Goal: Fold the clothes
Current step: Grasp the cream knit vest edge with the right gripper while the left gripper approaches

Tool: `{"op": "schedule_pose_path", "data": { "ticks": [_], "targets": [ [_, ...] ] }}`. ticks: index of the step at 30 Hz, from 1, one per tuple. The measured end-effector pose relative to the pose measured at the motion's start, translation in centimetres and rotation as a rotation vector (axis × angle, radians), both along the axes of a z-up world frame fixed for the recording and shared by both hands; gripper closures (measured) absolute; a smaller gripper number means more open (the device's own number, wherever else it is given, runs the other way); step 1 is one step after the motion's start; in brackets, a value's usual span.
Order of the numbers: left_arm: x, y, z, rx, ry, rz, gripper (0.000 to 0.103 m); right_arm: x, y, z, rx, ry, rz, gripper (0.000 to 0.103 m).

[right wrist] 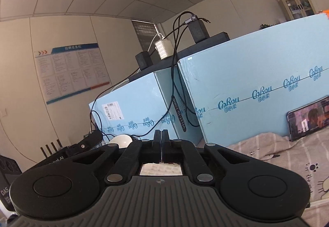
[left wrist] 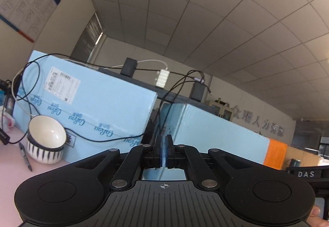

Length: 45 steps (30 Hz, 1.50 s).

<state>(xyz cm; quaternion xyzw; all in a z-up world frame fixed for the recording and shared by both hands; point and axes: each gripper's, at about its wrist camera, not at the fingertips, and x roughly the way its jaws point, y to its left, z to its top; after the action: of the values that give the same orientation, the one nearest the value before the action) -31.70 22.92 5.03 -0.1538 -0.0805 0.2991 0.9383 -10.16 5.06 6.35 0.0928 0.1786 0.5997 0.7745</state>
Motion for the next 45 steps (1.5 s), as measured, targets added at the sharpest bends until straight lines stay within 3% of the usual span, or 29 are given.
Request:
{"op": "schedule_pose_path", "data": {
  "ticks": [2, 3, 4, 5, 6, 8, 13, 16, 21, 23, 25, 26, 27, 30, 34, 36, 38, 41, 45],
  "targets": [
    [-0.3, 1.1, -0.2, -0.058, 0.035, 0.041, 0.094, 0.0, -0.6, -0.5, -0.03, -0.005, -0.017, 0.101],
    [-0.3, 1.9, -0.4, -0.094, 0.053, 0.05, 0.09, 0.3, -0.4, -1.3, -0.061, 0.006, -0.042, 0.093],
    [-0.4, 2.8, -0.6, -0.137, 0.07, 0.057, 0.077, 0.6, -0.1, -2.2, -0.098, 0.023, -0.066, 0.085],
    [-0.3, 3.7, -0.8, -0.182, 0.086, 0.064, 0.069, 1.1, 0.3, -3.1, -0.131, 0.048, -0.086, 0.058],
    [-0.2, 4.6, -1.0, -0.228, 0.096, 0.07, 0.061, 1.7, 0.7, -3.9, -0.145, 0.08, -0.092, 0.04],
    [0.3, 6.0, -1.6, -0.307, 0.116, 0.066, 0.054, 2.8, 1.3, -5.5, -0.166, 0.144, -0.097, 0.039],
    [2.7, 9.2, -3.6, -0.468, 0.162, 0.062, 0.046, 4.1, 4.0, -7.0, -0.247, 0.149, -0.081, 0.032],
    [4.3, 9.5, -5.2, -0.48, 0.206, 0.014, 0.043, 4.6, 5.9, -6.9, -0.263, 0.115, -0.085, 0.027],
    [4.6, 8.8, -6.5, -0.433, 0.228, 0.027, 0.043, 5.7, 9.7, -7.6, -0.34, 0.07, -0.114, 0.019],
    [5.1, 8.4, -6.5, -0.393, 0.27, 0.039, 0.043, 6.2, 10.9, -8.1, -0.361, 0.072, -0.13, 0.019],
    [5.7, 8.0, -6.6, -0.356, 0.32, 0.052, 0.044, 6.5, 11.2, -8.3, -0.343, 0.081, -0.15, 0.028],
    [6.1, 7.7, -6.6, -0.333, 0.344, 0.055, 0.045, 6.5, 11.1, -8.3, -0.329, 0.078, -0.159, 0.051],
    [6.4, 7.4, -6.6, -0.307, 0.368, 0.057, 0.045, 6.3, 11.1, -8.2, -0.322, 0.056, -0.152, 0.065],
    [6.5, 6.7, -6.4, -0.254, 0.372, 0.034, 0.045, 5.0, 10.3, -7.0, -0.266, -0.023, -0.118, 0.085],
    [5.7, 5.8, -5.8, -0.202, 0.31, -0.031, 0.042, 3.4, 8.0, -3.7, -0.108, -0.036, -0.053, 0.087],
    [4.7, 4.6, -4.9, -0.124, 0.245, -0.043, 0.03, 2.6, 6.2, -2.1, -0.038, -0.043, -0.008, 0.088],
    [3.6, 3.1, -4.0, -0.002, 0.177, -0.02, 0.004, 1.7, 4.2, -0.7, 0.025, -0.063, 0.037, 0.088],
    [2.1, 1.6, -3.1, 0.133, 0.118, 0.021, 0.0, 0.5, 0.6, 0.8, 0.112, -0.108, 0.101, 0.088],
    [0.6, 2.3, -2.3, 0.109, 0.11, -0.163, 0.0, -0.3, -4.1, 1.9, 0.209, -0.166, 0.153, 0.089]
  ]
}}
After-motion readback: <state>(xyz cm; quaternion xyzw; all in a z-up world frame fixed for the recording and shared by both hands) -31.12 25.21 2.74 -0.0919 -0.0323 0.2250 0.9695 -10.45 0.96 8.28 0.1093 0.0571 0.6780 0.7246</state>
